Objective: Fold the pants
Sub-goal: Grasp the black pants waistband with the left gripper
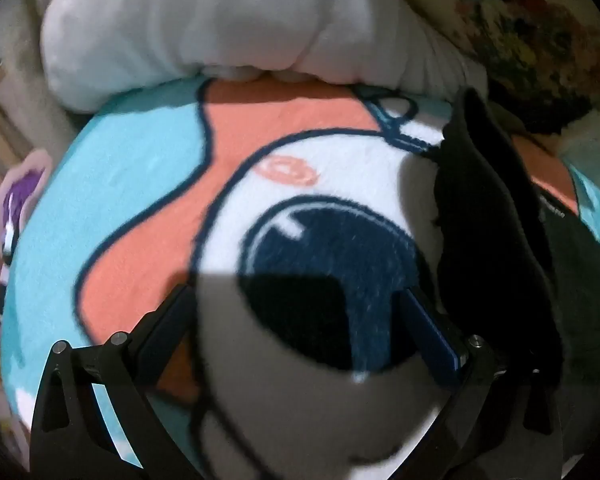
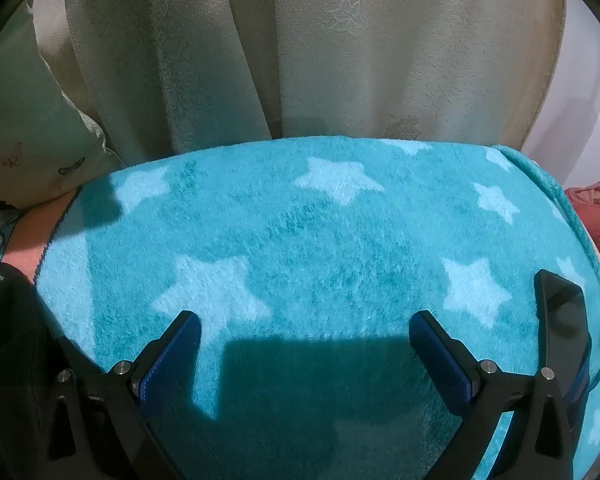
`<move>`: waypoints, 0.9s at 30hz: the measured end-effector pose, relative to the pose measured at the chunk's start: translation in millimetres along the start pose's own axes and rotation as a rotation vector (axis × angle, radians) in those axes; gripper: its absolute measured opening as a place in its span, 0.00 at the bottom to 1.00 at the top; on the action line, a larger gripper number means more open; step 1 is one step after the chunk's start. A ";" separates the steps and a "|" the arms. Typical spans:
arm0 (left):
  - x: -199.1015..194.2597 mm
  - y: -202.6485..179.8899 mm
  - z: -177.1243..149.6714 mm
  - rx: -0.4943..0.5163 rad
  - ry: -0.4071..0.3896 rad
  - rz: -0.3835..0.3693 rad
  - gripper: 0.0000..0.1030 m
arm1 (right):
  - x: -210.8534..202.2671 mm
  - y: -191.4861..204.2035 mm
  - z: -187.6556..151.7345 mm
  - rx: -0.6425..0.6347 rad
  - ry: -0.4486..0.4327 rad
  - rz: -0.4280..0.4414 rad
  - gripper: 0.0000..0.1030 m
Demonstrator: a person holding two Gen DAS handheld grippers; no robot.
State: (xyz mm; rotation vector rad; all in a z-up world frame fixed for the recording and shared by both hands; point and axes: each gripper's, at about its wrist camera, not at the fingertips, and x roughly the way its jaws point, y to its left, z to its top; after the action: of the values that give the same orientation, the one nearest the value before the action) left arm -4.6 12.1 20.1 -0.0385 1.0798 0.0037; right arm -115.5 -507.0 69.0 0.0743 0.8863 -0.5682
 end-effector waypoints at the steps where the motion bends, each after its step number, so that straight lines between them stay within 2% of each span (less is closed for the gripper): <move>1: -8.1 2.7 2.7 -0.004 -0.014 -0.010 0.96 | 0.0 0.0 0.0 0.000 0.000 0.000 1.00; 3: -39.0 5.0 3.0 0.003 -0.066 -0.027 0.96 | -0.3 0.6 -0.2 -0.001 0.000 -0.002 1.00; 6: -76.4 -10.4 -1.0 0.035 -0.125 -0.011 0.96 | -0.2 0.5 -0.2 0.001 0.001 0.001 1.00; 9: -98.2 -19.2 -6.9 0.042 -0.134 -0.046 0.97 | -0.1 0.3 -0.1 0.002 0.002 0.003 1.00; 11: -103.5 -30.3 -13.2 0.057 -0.133 -0.065 0.97 | 0.0 0.2 0.0 0.002 0.003 0.003 1.00; 21: -104.6 -101.6 -11.0 0.153 -0.155 -0.060 0.97 | -3.1 2.1 0.0 -0.012 0.024 0.007 1.00; 24: -110.6 -114.0 -12.0 0.162 -0.177 -0.054 0.97 | -16.4 3.8 -0.1 -0.032 0.059 0.015 0.98; 27: -112.6 -122.4 -11.2 0.162 -0.174 -0.069 0.97 | -59.3 8.1 -1.7 -0.006 0.021 0.060 0.97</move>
State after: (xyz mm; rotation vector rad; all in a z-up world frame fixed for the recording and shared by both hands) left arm -64.9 -108.8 117.8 0.0694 0.9012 -0.1405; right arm -142.0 -473.6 111.0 0.1018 0.9033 -0.5094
